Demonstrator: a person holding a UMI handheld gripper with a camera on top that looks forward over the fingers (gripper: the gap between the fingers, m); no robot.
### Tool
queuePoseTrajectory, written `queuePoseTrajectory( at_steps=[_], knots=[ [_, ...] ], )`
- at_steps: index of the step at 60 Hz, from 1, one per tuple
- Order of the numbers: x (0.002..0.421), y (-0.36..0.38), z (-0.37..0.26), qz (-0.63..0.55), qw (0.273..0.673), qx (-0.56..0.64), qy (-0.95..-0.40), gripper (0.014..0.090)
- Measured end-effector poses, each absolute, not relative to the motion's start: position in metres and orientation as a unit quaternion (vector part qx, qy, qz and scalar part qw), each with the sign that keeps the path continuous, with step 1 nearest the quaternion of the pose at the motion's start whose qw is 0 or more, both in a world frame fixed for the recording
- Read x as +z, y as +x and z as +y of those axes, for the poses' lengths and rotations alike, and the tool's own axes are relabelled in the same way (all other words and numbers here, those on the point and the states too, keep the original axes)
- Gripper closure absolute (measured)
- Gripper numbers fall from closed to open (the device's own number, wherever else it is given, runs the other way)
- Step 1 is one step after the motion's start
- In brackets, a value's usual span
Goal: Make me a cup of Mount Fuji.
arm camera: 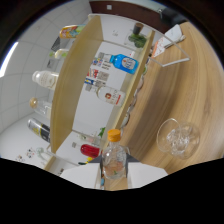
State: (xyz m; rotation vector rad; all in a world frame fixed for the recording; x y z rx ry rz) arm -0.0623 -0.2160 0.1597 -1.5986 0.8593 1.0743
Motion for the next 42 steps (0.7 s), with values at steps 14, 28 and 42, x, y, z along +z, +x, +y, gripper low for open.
queuePoseTrajectory(
  at_steps=[14,28,42],
  knots=[
    [0.163,-0.046,-0.203,0.497,0.403,0.585,-0.498,0.0700],
    [0.167,-0.028,-0.200,0.577,0.316,0.675,-0.334,0.0699],
    [0.166,-0.026,-0.199,0.588,0.293,0.687,-0.312,0.0700]
  ],
)
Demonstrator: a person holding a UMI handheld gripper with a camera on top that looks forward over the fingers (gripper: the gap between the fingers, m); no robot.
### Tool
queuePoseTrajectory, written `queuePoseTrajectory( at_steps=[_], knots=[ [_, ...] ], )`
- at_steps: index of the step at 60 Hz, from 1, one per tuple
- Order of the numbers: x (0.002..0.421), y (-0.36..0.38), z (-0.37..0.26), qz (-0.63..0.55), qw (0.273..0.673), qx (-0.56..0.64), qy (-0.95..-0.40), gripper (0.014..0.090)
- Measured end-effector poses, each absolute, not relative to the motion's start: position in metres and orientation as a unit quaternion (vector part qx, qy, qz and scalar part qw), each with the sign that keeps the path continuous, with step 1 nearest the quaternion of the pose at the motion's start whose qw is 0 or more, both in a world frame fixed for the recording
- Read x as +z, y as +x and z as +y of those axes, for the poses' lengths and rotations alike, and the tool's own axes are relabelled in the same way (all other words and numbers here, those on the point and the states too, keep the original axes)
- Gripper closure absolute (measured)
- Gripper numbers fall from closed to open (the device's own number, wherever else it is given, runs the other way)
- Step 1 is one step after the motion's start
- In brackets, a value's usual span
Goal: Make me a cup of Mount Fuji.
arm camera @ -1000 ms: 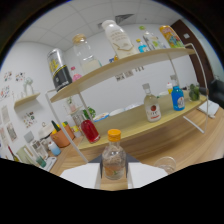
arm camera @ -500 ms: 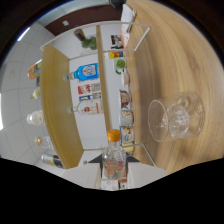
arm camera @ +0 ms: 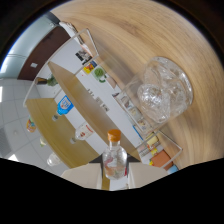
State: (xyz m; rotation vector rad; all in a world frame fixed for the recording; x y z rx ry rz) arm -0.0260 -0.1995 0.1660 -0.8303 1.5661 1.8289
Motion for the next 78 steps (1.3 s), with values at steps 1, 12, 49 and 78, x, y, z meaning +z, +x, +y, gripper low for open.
queuePoseTrajectory(
  at_steps=[1,12,49,78],
  knots=[
    [0.165,-0.027,-0.199,0.588,0.292,0.685,-0.315,0.0701],
    [0.181,-0.044,-0.203,0.520,0.374,0.612,-0.464,0.0700],
    [0.083,-0.199,-0.205,-0.067,0.549,0.102,-0.827,0.0699],
    [0.019,-0.197,-0.207,-0.025,0.473,0.058,-0.879,0.0694]
  ],
)
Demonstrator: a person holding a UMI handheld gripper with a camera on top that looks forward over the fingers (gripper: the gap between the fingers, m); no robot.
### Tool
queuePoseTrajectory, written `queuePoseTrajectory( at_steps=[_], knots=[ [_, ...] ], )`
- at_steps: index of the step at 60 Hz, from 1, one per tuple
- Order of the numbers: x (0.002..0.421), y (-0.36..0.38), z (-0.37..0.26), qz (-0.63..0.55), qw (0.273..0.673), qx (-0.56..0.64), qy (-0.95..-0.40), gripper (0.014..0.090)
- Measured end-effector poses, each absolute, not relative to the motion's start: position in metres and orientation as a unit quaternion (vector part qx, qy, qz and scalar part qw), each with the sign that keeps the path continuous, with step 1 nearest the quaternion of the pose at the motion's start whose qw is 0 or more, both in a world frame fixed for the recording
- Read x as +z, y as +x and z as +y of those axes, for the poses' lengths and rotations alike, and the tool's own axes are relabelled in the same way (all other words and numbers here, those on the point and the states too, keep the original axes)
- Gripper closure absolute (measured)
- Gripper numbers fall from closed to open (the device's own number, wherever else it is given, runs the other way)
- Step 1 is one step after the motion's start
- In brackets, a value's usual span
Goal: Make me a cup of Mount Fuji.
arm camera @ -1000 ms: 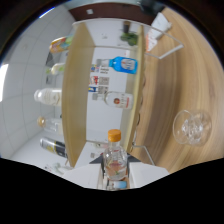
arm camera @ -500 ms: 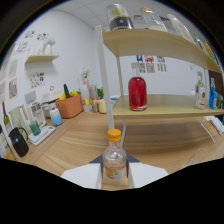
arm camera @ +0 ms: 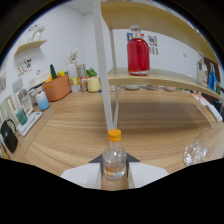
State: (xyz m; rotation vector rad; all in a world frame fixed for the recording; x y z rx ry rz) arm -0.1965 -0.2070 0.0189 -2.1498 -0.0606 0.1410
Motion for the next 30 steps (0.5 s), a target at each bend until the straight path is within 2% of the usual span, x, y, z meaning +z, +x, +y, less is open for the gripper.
queuePoseTrajectory(
  at_steps=[19,27,28,29,30],
  knots=[
    [0.022,-0.199,-0.217,-0.036,0.479,0.048,-0.876,0.0660],
    [0.031,-0.207,-0.227,-0.065,0.480,0.066,-0.872,0.0494],
    [0.033,-0.209,-0.228,-0.070,0.479,0.071,-0.872,0.0402],
    [0.036,-0.210,-0.231,-0.074,0.479,0.075,-0.872,0.0370],
    [0.039,-0.211,-0.233,-0.077,0.479,0.078,-0.871,0.0304]
  ],
)
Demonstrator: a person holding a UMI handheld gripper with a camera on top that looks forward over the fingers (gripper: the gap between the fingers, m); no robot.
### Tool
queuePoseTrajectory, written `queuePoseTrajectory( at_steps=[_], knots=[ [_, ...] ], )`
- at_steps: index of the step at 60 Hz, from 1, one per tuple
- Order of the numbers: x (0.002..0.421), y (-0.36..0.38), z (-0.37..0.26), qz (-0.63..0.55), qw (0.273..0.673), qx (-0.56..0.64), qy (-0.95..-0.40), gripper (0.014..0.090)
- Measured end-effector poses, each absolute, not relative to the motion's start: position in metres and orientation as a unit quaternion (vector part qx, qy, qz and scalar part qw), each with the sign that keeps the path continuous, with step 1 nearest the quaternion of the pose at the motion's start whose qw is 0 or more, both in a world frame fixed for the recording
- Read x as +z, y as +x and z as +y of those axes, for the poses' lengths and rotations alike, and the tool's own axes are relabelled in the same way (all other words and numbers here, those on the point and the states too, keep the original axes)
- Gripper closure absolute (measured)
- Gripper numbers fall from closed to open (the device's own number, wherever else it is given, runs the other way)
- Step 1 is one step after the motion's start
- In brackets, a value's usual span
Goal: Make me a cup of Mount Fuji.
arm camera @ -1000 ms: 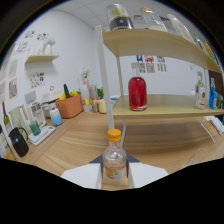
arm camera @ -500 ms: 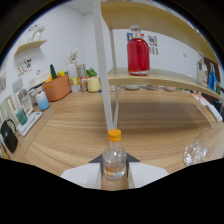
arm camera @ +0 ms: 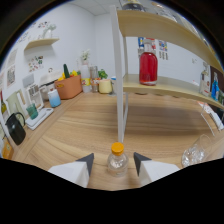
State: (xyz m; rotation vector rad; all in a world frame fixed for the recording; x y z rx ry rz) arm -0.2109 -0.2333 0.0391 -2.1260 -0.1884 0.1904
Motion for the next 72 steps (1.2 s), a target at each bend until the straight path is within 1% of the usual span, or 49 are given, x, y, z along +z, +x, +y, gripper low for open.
queuePoseTrajectory(
  at_steps=[1,2,3,4,14,18,25,37,44,58,63,69,72],
  knots=[
    [0.043,-0.211,-0.235,-0.080,0.480,0.081,-0.870,0.0250],
    [0.047,-0.211,-0.237,-0.083,0.481,0.085,-0.868,0.0220],
    [0.051,-0.210,-0.238,-0.085,0.483,0.088,-0.867,0.0194],
    [0.056,-0.208,-0.241,-0.087,0.484,0.091,-0.866,0.0185],
    [0.119,-0.168,-0.260,-0.083,0.526,0.109,-0.839,0.0188],
    [0.135,-0.141,-0.267,-0.076,0.539,0.106,-0.832,0.0188],
    [0.139,-0.087,-0.280,-0.070,0.543,0.088,-0.832,0.0186],
    [0.123,0.010,-0.291,-0.065,0.525,0.043,-0.848,0.0188],
    [0.141,0.055,-0.276,-0.048,0.536,0.027,-0.842,0.0186],
    [0.202,0.103,-0.198,-0.022,0.591,0.029,-0.806,0.0187],
    [0.207,0.113,-0.168,-0.016,0.597,0.031,-0.802,0.0212],
    [0.207,0.121,-0.137,-0.016,0.600,0.028,-0.799,0.0296],
    [0.202,0.124,-0.125,-0.019,0.597,0.025,-0.802,0.0356]
  ],
)
